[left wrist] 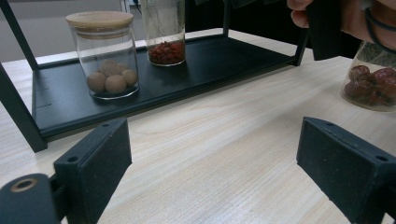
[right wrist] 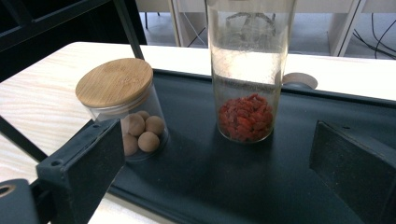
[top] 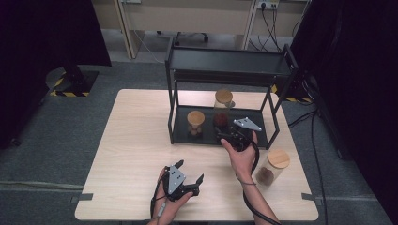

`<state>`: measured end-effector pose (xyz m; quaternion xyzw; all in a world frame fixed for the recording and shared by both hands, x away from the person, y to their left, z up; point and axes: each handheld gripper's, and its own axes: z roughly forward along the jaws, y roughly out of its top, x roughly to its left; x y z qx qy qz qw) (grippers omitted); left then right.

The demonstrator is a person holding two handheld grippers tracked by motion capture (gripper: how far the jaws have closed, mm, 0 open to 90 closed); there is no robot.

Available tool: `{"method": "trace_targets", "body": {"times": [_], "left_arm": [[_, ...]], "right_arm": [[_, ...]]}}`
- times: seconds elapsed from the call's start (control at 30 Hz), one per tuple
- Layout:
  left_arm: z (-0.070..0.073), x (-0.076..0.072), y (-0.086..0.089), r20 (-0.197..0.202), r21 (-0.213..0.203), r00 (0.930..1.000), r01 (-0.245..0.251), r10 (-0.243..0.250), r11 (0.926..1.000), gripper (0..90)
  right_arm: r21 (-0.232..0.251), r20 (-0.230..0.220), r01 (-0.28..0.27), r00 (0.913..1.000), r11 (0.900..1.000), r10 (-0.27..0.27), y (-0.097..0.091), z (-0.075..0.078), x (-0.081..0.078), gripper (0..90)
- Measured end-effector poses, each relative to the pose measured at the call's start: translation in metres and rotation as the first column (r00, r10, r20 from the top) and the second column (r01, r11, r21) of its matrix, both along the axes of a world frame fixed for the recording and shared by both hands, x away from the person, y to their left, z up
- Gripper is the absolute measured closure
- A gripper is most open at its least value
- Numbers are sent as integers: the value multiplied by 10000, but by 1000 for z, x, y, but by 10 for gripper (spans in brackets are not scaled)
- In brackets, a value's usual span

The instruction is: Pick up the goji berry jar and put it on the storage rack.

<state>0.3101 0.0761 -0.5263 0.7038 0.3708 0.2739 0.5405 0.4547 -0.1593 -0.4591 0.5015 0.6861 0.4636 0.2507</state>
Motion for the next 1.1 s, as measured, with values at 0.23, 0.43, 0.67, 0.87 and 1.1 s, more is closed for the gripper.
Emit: {"method": "trace_targets", "body": {"times": [0.23, 0.43, 0.67, 0.87, 1.1], "left_arm": [[0, 0, 0, -3, -14, 10000, -2, 2, 10000, 97], [0, 0, 0, 1, -6, 10000, -3, 3, 10000, 97], [0, 0, 0, 2, 5, 10000, -8, 8, 10000, 97], [0, 0, 0, -7, 6, 10000, -12, 12, 10000, 97], [0, 0, 0, -6, 7, 10000, -15, 15, 10000, 97]], "right_arm": [[-1, -61, -125, 9999, 9999, 125, -1, -2, -8, 37], [-110, -54, -251, 9997, 9996, 251, -2, -5, -16, 37], [94, -149, -369, 9992, 9993, 370, -6, -9, -26, 38], [48, -197, -476, 9987, 9989, 477, -7, -15, -37, 38], [-24, -198, -544, 9983, 9985, 543, -8, -20, -47, 38]]}}
